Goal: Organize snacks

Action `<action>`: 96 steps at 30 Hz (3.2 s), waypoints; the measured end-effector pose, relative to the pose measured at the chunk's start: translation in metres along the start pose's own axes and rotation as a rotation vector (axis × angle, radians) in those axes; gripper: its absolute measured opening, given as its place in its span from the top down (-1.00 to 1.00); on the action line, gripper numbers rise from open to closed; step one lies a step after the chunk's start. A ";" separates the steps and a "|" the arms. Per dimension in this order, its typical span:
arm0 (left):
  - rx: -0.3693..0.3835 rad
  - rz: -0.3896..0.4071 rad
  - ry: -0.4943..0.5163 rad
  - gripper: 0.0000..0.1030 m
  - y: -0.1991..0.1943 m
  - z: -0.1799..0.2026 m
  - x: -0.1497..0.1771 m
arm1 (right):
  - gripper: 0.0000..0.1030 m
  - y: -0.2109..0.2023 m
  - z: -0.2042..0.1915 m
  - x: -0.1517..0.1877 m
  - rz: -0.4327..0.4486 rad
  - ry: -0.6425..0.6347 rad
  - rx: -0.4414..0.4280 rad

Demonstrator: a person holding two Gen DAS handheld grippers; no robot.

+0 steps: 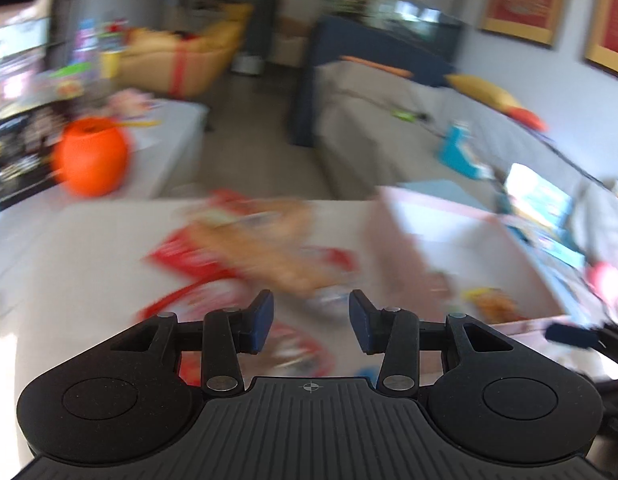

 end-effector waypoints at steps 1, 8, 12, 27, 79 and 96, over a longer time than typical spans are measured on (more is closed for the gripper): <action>-0.021 -0.001 -0.020 0.11 -0.003 -0.010 0.003 | -0.56 0.001 -0.007 0.002 -0.022 0.001 -0.032; -0.063 -0.015 -0.092 0.11 -0.017 -0.052 0.017 | -0.56 0.035 -0.061 0.015 -0.204 0.053 -0.177; -0.058 -0.027 -0.113 0.11 -0.016 -0.056 0.020 | -0.56 0.046 -0.100 0.029 -0.254 -0.055 -0.178; -0.103 -0.022 0.154 0.10 0.028 0.005 0.005 | -0.73 0.054 -0.150 0.053 -0.210 -0.176 -0.143; -0.056 0.089 -0.184 0.16 -0.059 -0.076 0.003 | -0.33 0.120 -0.125 -0.065 -0.352 0.056 -0.252; 0.050 -0.016 0.041 0.16 -0.018 0.004 0.015 | -0.35 0.087 -0.035 -0.026 -0.315 0.164 -0.195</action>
Point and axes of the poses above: each gripper's, at about its wrist camera, not at the fingertips, and y roughly the way its jaws point, z to its right, x to its underside, the point moved 2 cm from there along y, roughly the way its jaws point, and after that the axes turned 3 degrees about z, right-handed, at the moved point
